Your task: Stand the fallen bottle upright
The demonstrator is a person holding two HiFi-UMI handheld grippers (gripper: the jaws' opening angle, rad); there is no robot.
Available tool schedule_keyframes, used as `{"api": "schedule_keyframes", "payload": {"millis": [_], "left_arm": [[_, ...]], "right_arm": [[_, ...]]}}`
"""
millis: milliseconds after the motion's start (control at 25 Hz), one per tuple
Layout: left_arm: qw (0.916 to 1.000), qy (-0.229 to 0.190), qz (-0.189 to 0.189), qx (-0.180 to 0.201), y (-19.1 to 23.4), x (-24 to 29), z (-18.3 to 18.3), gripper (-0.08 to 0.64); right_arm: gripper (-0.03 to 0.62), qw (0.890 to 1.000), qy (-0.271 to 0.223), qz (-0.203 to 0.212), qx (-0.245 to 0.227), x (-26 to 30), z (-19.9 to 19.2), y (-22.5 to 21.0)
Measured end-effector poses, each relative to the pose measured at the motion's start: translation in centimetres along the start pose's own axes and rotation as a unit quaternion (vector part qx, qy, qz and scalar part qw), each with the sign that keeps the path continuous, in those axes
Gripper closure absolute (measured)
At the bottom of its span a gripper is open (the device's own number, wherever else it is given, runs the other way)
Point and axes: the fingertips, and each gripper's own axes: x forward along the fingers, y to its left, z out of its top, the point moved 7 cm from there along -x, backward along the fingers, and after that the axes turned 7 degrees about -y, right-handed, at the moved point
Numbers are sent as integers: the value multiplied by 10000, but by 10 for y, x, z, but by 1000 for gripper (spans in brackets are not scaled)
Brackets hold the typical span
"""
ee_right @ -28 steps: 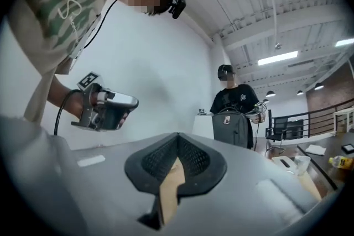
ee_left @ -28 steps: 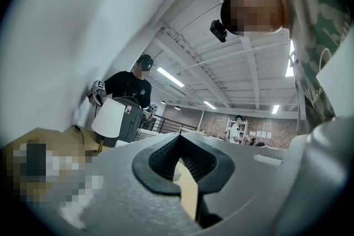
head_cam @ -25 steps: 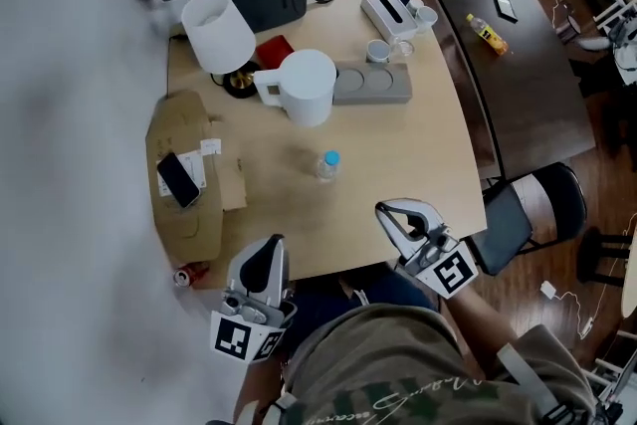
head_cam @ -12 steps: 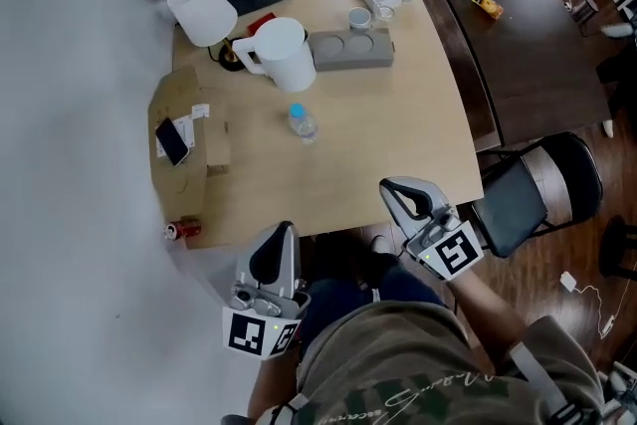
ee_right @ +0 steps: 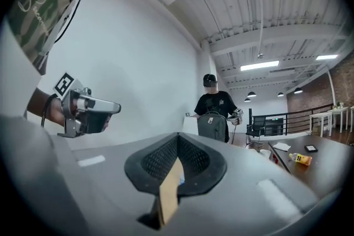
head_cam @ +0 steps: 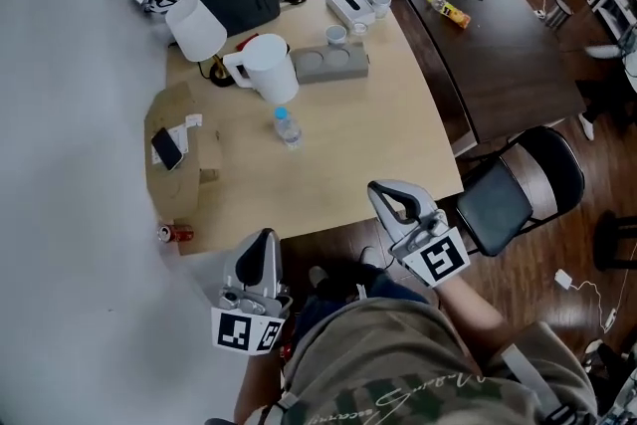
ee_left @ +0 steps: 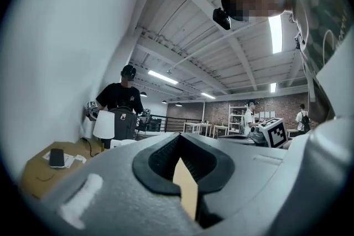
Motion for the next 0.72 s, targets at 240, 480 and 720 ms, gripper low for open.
{"api": "schedule_keyframes", "payload": {"millis": [240,480,720], "left_arm": [[9999,-55,100,-44,7,-24,3,557],[9998,-92,162,-85,17,-41,5,557],[9998,-125,163,-57,25,-47,10,557]], "right_arm": [[589,9995,11,288,-92,1,2,30],[589,9983,-13,564,-126,7,1,52],[589,9976,18,622,-290,16,5,58]]}}
